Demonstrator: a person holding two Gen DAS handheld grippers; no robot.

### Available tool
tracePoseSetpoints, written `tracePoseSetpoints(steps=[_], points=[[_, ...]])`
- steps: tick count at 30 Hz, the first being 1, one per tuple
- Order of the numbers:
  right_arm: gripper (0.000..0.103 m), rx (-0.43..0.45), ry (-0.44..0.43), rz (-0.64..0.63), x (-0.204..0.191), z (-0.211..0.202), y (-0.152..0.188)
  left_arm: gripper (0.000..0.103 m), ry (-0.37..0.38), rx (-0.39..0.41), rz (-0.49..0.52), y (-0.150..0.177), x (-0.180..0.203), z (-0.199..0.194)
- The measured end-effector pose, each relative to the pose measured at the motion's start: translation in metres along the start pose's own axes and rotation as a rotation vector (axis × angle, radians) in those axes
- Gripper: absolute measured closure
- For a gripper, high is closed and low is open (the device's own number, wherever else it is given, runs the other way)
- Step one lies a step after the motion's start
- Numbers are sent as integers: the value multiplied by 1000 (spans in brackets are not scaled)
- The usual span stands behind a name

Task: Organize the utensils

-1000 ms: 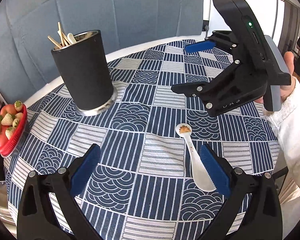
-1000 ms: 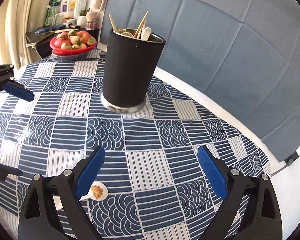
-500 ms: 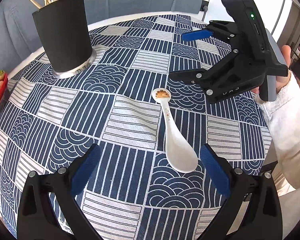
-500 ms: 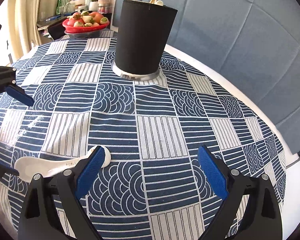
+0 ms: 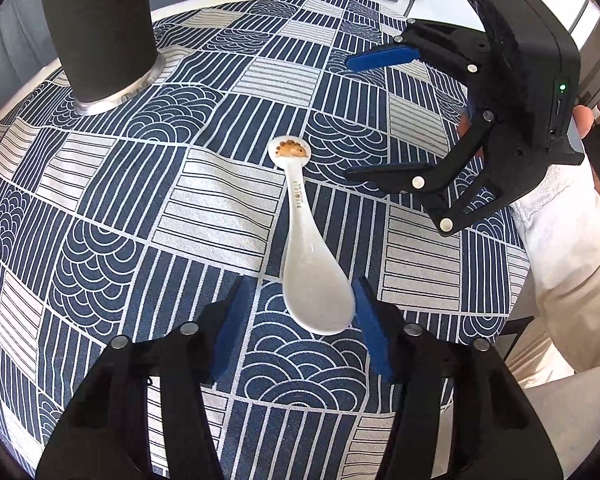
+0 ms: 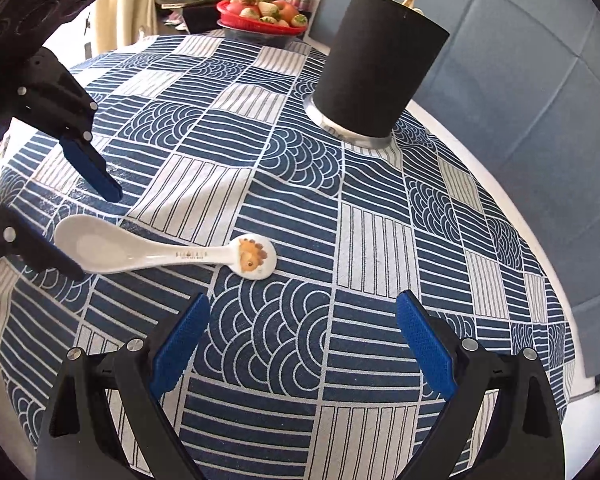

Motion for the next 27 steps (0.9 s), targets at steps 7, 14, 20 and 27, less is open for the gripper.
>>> tracePoseSetpoints(steps=[7, 14, 20, 27], points=[[14, 21, -32, -68, -14, -1, -3, 74, 17, -48, -55, 5, -8, 4], [14, 46, -83, -124, -36, 0, -14, 74, 31, -64, -37, 9, -14, 2], [15, 70, -110, -211, -57, 4, -32, 75, 5, -97, 32, 9, -14, 2], [69, 8, -193, -322, -83, 11, -38, 75, -5, -91, 79, 7, -22, -16]])
Point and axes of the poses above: each gripper's, at about its wrist camera, not at the fingertips, and z roughly the way its jaws point, x to its right, y to its underside, the point moved 9 cm from there along z, roughly the way its jaws point, and after that the axes turned 1 degree about y, right-handed, at the moved point
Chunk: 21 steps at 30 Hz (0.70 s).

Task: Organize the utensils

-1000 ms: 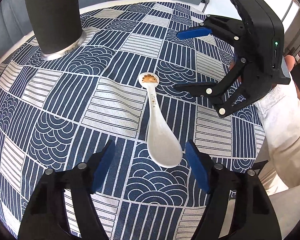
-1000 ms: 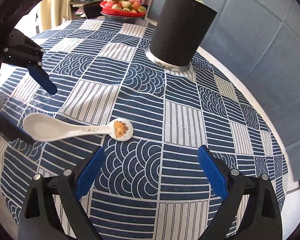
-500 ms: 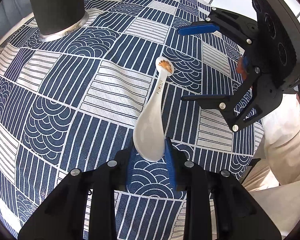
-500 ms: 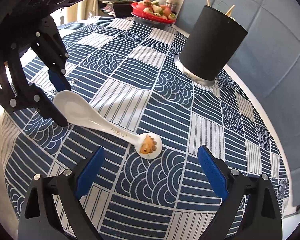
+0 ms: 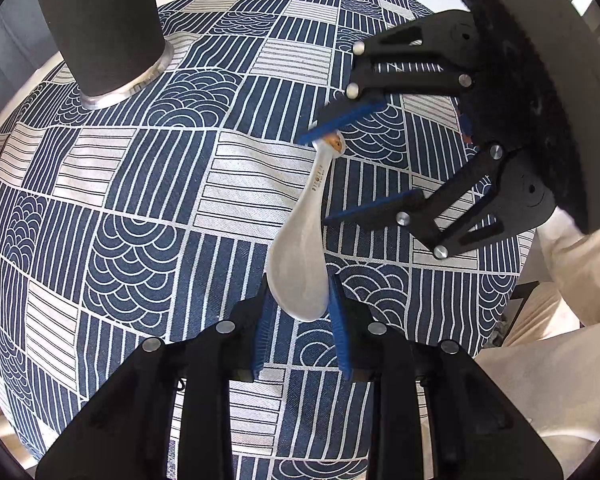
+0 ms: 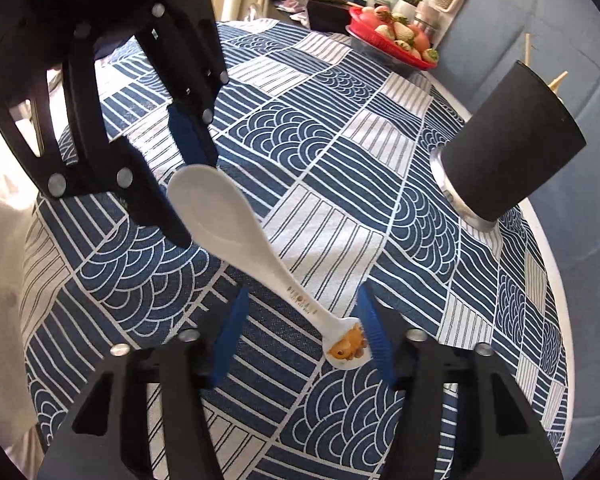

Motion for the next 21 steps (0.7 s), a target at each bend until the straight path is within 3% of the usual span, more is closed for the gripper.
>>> tracePoseSetpoints(steps=[1, 10, 21], points=[[76, 0, -8, -8, -2, 0, -3, 75, -2, 1, 8, 0, -1, -3], [88, -18, 16, -24, 2, -4, -17, 86, -27, 34, 34, -1, -18, -27], [94, -46, 63, -62, 9, -18, -36, 94, -52, 88, 95, -19, -29, -60]])
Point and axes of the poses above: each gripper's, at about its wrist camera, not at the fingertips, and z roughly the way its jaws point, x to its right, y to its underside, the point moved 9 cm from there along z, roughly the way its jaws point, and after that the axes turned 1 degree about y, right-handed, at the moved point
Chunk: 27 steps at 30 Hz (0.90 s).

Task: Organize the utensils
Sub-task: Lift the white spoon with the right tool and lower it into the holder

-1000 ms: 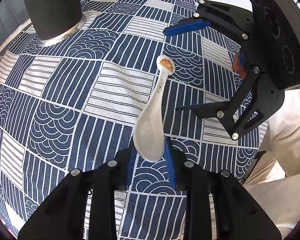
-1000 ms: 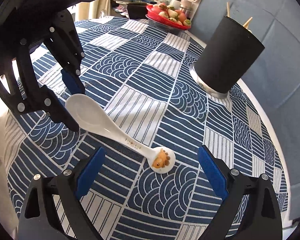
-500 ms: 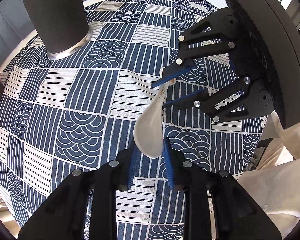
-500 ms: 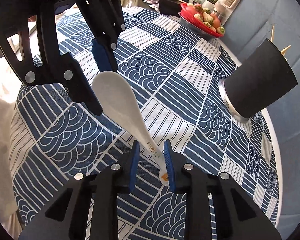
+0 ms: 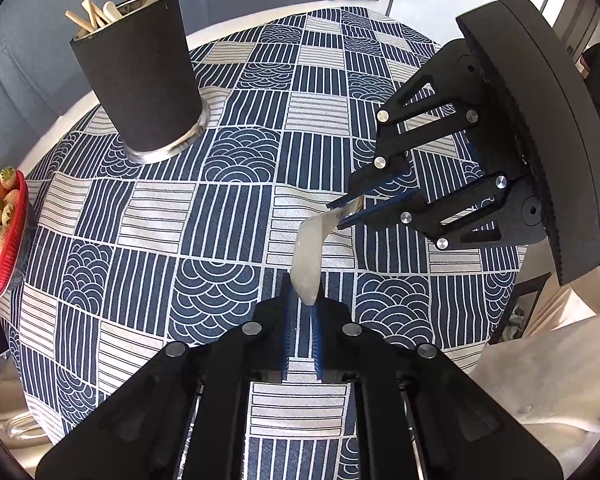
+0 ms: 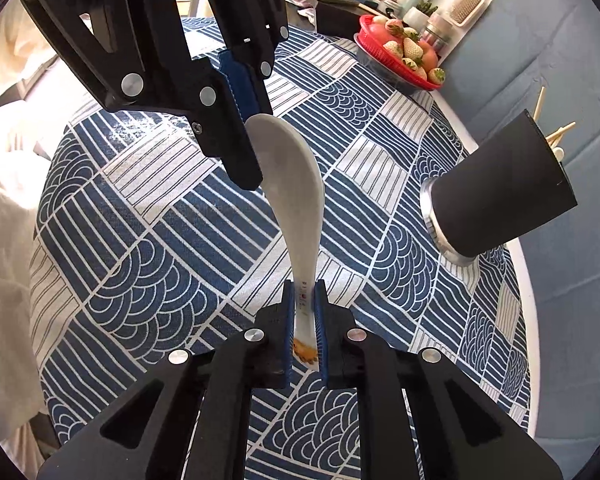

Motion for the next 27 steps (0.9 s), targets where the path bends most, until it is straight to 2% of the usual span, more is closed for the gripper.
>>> tracePoseSetpoints(steps=[19, 27], points=[[94, 95, 149, 49, 67, -52, -58, 94, -91, 145, 84, -55, -36, -79], [94, 135, 212, 39, 104, -65, -84, 94, -171, 182, 124, -83, -53, -108]])
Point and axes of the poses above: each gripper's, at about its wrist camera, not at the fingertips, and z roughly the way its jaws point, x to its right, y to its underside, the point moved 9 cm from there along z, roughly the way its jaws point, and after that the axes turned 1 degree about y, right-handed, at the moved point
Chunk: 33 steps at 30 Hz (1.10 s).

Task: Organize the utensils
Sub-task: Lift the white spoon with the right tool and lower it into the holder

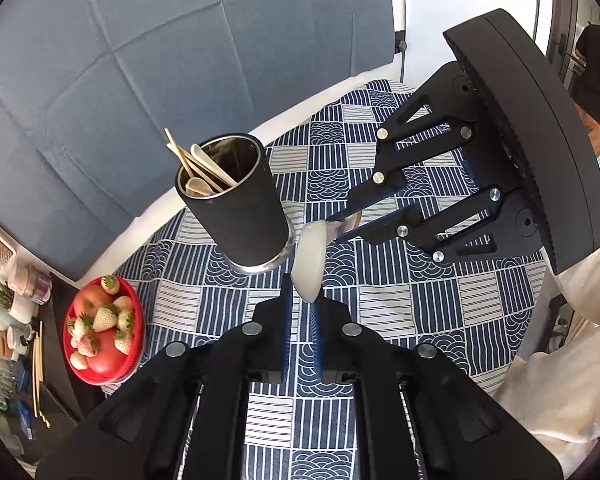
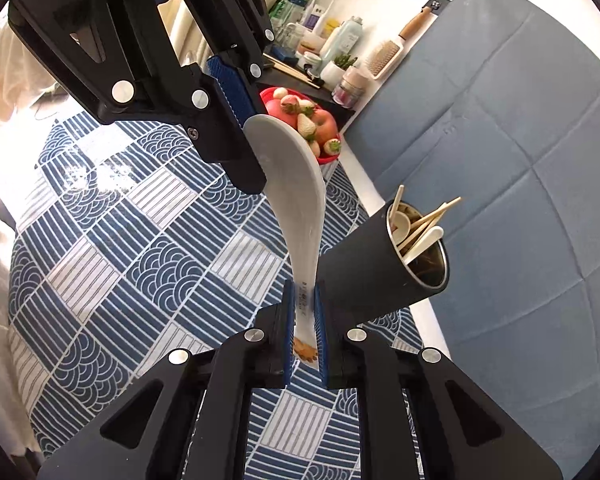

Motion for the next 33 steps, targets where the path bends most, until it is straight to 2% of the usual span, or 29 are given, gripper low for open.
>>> tracePoseSetpoints(steps=[5, 16, 20, 27, 33], points=[[94, 48, 13, 10, 23, -6, -17, 94, -7, 28, -19, -17, -20, -14], [94, 74, 92, 30, 77, -5, -34, 94, -24, 127, -50, -62, -51, -25], [94, 85, 108, 38, 94, 0, -39, 94, -47, 136, -35, -76, -60, -27], [94, 101, 113, 67, 110, 15, -45, 94, -60, 100, -28, -90, -84, -18], [94, 123, 84, 125, 114, 37, -43, 94, -98, 14, 13, -96, -97, 6]])
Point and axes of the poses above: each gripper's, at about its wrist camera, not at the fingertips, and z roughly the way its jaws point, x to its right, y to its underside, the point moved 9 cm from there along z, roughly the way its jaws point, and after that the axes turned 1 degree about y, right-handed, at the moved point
